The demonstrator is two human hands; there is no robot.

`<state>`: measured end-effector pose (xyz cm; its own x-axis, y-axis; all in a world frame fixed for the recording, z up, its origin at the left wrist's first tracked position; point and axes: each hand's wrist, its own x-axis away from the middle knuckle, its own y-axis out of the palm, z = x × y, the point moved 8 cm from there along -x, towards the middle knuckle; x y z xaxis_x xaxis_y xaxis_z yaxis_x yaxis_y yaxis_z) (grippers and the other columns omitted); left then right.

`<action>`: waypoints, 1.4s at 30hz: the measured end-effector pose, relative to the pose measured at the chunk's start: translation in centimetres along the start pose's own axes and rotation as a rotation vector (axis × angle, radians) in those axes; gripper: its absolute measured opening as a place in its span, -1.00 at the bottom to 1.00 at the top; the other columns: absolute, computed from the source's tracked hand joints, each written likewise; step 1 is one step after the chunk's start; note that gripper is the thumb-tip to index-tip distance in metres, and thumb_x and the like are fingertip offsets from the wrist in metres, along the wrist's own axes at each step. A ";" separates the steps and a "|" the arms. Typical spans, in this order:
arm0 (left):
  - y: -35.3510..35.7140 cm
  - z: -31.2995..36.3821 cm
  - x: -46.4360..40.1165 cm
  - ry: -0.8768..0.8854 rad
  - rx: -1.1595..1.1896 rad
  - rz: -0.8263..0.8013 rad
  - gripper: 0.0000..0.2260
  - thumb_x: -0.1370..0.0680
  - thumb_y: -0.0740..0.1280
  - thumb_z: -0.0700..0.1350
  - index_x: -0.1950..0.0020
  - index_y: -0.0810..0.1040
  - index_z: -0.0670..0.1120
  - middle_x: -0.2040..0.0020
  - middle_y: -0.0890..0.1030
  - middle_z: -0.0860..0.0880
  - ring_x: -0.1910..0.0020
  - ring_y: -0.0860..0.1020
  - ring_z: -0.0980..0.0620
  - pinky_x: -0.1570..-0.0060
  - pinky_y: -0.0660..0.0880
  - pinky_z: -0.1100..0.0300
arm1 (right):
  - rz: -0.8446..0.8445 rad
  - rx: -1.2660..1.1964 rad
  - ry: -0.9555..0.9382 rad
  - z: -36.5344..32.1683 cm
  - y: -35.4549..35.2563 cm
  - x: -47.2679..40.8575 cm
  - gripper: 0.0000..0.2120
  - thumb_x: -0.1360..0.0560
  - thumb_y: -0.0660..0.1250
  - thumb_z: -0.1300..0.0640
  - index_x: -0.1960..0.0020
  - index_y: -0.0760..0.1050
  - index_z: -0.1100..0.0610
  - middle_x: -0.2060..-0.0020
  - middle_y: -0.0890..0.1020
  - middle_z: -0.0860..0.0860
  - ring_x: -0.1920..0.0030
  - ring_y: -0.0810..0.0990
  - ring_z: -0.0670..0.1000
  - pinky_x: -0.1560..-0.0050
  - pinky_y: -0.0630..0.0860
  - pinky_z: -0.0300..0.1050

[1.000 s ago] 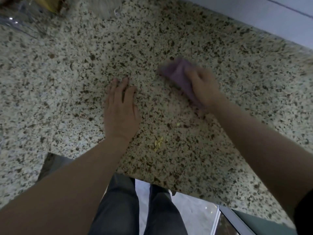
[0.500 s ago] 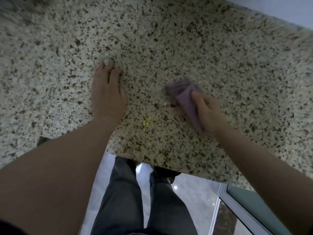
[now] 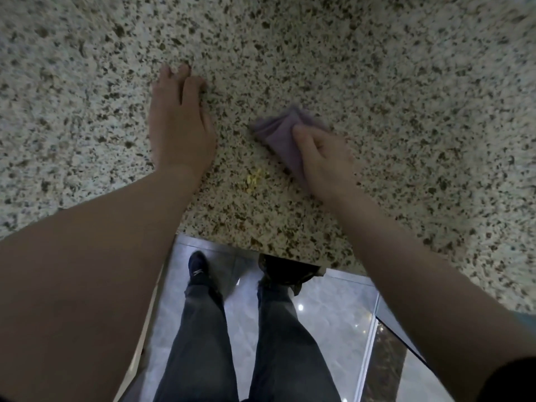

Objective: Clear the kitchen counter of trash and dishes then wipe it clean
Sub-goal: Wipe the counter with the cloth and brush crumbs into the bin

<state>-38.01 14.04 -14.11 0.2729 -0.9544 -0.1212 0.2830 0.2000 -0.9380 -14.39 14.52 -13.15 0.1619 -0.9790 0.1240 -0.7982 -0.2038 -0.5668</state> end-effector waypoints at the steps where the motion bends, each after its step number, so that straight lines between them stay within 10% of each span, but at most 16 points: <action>1: 0.1 -0.1 0.0 0.005 -0.008 0.004 -0.62 -0.62 0.04 -0.06 -0.40 0.40 -0.07 -0.49 0.35 -0.07 -0.56 0.16 -0.13 -0.50 0.17 -0.09 | -0.025 0.029 -0.041 -0.7 1.1 1.1 -0.68 -0.63 0.17 0.01 0.26 0.54 0.01 0.40 0.52 -0.24 0.30 0.46 -0.25 0.25 0.35 -0.26; 9: -0.1 -0.1 0.2 0.028 0.027 0.018 -0.62 -0.62 0.03 -0.08 -0.38 0.41 -0.12 -0.48 0.34 -0.14 -0.54 0.18 -0.18 -0.50 0.16 -0.11 | -0.057 0.088 -0.115 -3.4 7.5 8.6 -0.66 -0.63 0.19 0.05 0.05 0.69 0.16 0.13 0.73 0.03 -0.08 0.57 -0.11 -0.14 0.38 -0.35; 14: -0.1 -0.9 -0.5 0.051 0.191 -0.136 -0.64 -0.61 0.09 -0.15 -0.39 0.42 -0.12 -0.50 0.30 -0.14 -0.55 0.15 -0.17 -0.52 0.13 -0.05 | 0.033 -0.198 0.146 -2.3 5.2 8.6 -0.67 -0.64 0.19 0.02 0.25 0.58 -0.08 0.40 0.56 -0.26 0.31 0.48 -0.29 0.20 0.37 -0.26; 23: -5.1 -3.5 3.3 0.086 0.566 -0.056 -0.81 -0.61 0.24 -0.16 -0.11 0.63 -0.09 -0.13 0.52 0.01 -0.02 0.46 0.35 -0.06 0.31 0.60 | 0.487 -0.281 0.441 5.1 -7.9 12.2 -0.63 -0.65 0.16 0.02 0.27 0.56 0.01 0.35 0.56 -0.11 0.42 0.50 -0.29 0.33 0.41 -0.36; 28: -5.8 -5.3 4.6 0.014 0.719 -0.062 -0.86 -0.60 0.31 -0.10 -0.06 0.65 -0.05 0.04 0.65 -0.02 0.15 0.59 0.24 0.02 0.58 0.28 | 0.436 -0.144 0.501 6.7 -4.8 14.7 -0.47 -0.54 0.14 -0.32 -0.26 0.54 0.03 -0.18 0.54 0.00 -0.18 0.48 -0.02 -0.25 0.37 -0.07; 31: -6.8 -6.6 5.0 0.002 0.760 -0.058 -0.82 -0.61 0.29 -0.02 -0.07 0.65 -0.04 0.15 0.66 0.03 0.21 0.63 0.15 0.08 0.60 0.24 | 0.396 -0.054 0.401 3.1 -1.3 14.8 -0.48 -0.65 0.05 -0.09 -0.53 0.26 0.13 -0.53 0.28 0.08 -0.53 0.22 0.05 -0.55 0.11 0.03; 36: -8.7 -10.3 4.7 -0.031 0.733 0.009 -0.76 -0.62 0.23 0.05 -0.05 0.65 -0.02 0.28 0.60 0.09 0.27 0.59 0.16 0.13 0.58 0.20 | 0.304 0.013 0.290 -1.2 5.3 14.1 -0.57 -0.70 0.03 0.07 -0.53 0.24 0.17 -0.57 0.17 0.06 -0.55 0.04 -0.09 -0.42 -0.15 -0.49; 42: -10.7 -14.7 4.8 -0.101 0.776 0.051 -0.75 -0.63 0.23 0.05 -0.06 0.66 -0.01 0.26 0.61 0.10 0.30 0.53 0.26 0.17 0.51 0.30 | 0.313 -0.066 0.178 -7.4 13.3 12.4 -0.59 -0.68 0.06 0.05 -0.47 0.37 0.14 -0.50 0.33 0.08 -0.52 0.11 -0.12 -0.57 0.00 -0.08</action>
<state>-53.23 4.09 -9.38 0.3748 -0.9224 -0.0932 0.8193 0.3766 -0.4323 -27.30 -0.27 -13.19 -0.1954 -0.9760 0.0957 -0.8300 0.1127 -0.5463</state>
